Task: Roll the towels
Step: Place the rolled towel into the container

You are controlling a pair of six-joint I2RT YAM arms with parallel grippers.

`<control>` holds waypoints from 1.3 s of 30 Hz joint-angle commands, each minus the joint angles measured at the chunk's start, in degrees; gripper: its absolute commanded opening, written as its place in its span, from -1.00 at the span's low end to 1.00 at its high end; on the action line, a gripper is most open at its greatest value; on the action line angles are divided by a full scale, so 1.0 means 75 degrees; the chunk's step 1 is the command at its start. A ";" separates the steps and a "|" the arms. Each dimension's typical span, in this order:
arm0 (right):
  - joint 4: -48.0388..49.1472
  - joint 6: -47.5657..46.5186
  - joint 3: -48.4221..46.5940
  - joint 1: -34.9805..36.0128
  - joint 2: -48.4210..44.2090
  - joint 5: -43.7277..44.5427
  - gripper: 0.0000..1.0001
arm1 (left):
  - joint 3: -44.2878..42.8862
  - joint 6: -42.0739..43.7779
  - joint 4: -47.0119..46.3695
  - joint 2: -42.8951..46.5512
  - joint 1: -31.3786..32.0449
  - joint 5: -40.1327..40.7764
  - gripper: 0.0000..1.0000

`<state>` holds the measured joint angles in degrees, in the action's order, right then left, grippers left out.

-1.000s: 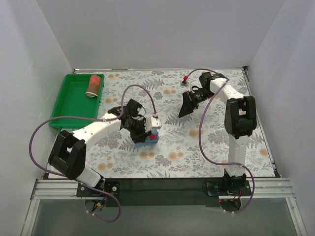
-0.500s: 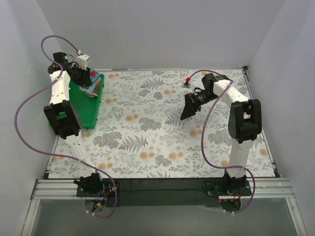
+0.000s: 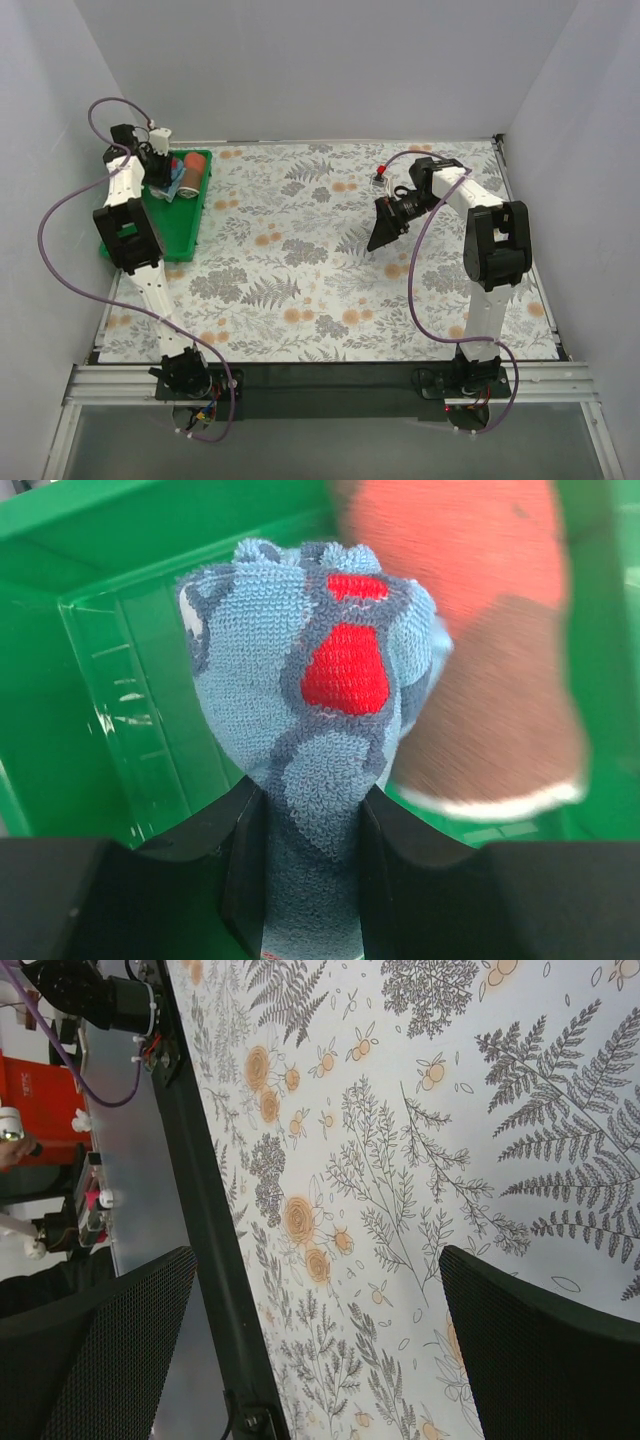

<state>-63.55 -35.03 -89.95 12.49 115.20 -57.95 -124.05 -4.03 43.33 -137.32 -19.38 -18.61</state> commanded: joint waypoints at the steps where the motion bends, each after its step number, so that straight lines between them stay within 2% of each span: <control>1: -0.0093 -0.0181 0.0146 0.0010 -0.0254 -0.0113 0.98 | -0.0241 -0.0259 -0.0667 -0.0206 0.0029 0.0372 -1.00; 15: -0.0081 -0.0135 0.0263 0.0010 -0.0078 -0.0324 0.97 | -0.0933 -0.1290 -0.1219 -0.0874 0.0041 0.0139 -1.00; 28: -0.0070 -0.0170 0.0416 0.0010 -0.0008 -0.0382 0.97 | -0.0593 -0.2158 -0.1160 -0.1144 0.0263 -0.0084 -1.00; 39: -0.0058 -0.0181 0.0474 0.0010 0.0062 -0.0570 0.97 | -0.0558 -0.2450 -0.1336 -0.1437 0.0322 0.1039 -1.00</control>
<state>-63.40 -35.40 -86.41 12.51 115.24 -60.23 -128.90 -19.92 33.74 -145.95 -17.74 -14.79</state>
